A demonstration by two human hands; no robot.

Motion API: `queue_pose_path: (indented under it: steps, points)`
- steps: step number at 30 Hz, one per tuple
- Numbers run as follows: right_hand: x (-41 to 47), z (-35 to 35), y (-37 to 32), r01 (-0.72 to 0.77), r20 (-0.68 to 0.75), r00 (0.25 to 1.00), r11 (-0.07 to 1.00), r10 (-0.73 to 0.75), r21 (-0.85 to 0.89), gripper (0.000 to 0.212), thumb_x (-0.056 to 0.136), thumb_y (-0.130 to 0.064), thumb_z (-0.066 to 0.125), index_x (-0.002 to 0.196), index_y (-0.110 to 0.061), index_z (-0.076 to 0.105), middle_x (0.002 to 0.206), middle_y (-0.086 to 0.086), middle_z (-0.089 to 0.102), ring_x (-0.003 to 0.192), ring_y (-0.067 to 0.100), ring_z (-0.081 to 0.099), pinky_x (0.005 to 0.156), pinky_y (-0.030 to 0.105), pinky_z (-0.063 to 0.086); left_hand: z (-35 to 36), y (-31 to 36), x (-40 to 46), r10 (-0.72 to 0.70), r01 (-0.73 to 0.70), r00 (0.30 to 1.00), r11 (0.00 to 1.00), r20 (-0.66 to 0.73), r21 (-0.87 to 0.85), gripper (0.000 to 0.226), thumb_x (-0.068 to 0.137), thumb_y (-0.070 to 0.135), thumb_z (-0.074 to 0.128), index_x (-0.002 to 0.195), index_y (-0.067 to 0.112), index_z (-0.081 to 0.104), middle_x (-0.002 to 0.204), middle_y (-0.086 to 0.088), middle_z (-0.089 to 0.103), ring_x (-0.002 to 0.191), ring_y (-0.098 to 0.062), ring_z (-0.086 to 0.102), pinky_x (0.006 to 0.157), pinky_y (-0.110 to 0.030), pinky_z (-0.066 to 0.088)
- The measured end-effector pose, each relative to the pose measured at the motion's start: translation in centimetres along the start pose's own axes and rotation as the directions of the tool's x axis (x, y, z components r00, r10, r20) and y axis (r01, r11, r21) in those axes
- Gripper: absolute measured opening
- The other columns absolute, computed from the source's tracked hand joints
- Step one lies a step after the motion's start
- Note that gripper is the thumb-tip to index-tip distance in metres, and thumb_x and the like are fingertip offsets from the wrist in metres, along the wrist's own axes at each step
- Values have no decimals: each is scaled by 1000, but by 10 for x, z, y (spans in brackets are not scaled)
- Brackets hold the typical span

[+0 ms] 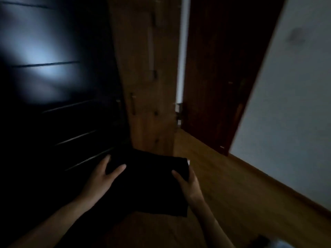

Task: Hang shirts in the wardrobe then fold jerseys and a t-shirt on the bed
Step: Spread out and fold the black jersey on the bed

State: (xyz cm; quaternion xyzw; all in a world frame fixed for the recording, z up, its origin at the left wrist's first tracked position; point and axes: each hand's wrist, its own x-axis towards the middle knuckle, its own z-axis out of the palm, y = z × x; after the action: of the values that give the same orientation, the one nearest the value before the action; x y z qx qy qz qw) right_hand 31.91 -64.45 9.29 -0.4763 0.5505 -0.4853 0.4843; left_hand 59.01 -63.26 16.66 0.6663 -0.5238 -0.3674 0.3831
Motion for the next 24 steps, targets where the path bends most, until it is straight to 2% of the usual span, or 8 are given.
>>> queue_pose_path:
  steps: [4,6,9,11,14,19,21,24]
  points:
    - [48,105,-53,79,155,985,997,-77,-7,44,84,-33,78,123,-22,62,110,-6,73,105,14,70,93,38,56,-93,-6,2,-39,2,956,992,-290,-128,74,88,38,72,152,16,40,151,-5,47,141,-25,44,112,-36,35]
    - [60,160,-81,141,251,958,990,-137,5,36,87,-23,76,121,-19,65,110,-5,73,106,13,69,96,33,53,-143,-11,0,-32,-42,935,979,-353,-201,48,87,37,74,131,29,59,131,5,64,123,-18,60,106,-35,46]
    - [72,238,-124,131,358,921,987,-154,87,27,89,-17,73,114,-23,67,109,2,75,100,17,72,90,34,55,-204,-13,-5,8,-132,872,967,-490,-219,24,92,31,71,114,35,63,111,14,70,103,-3,67,94,-27,53]
    - [71,281,-152,54,488,864,987,-122,151,30,87,-20,74,114,-28,66,108,2,76,99,20,73,83,30,57,-230,-12,-10,18,-173,814,962,-581,-211,27,94,30,68,121,29,63,112,11,72,101,-3,69,91,-27,53]
    - [68,334,-182,3,641,760,986,-113,169,52,77,-36,80,125,-31,60,116,0,73,108,20,70,97,40,53,-260,-13,-10,-12,-188,728,958,-685,-216,23,96,30,66,118,27,63,107,7,73,95,-4,71,87,-30,56]
    - [74,403,-213,127,744,644,984,-178,126,49,93,-16,67,138,-26,50,123,-3,68,113,15,66,103,37,50,-319,-13,-2,-39,-146,509,981,-860,-131,18,94,24,68,109,15,62,97,7,69,91,-7,66,77,-18,49]
    - [77,429,-230,129,823,546,986,-158,103,49,94,-16,65,139,-29,47,124,-4,67,114,14,65,103,35,50,-345,-14,-5,-75,-66,419,991,-905,-112,17,93,16,69,107,8,61,96,-2,68,88,-16,64,78,-25,46]
    - [78,473,-255,208,875,450,974,-177,90,42,96,-18,62,133,-29,48,120,-7,67,111,11,64,95,25,50,-378,-13,-8,-185,44,415,982,-891,-184,16,96,9,63,112,7,61,98,-10,67,98,-25,63,76,-28,43]
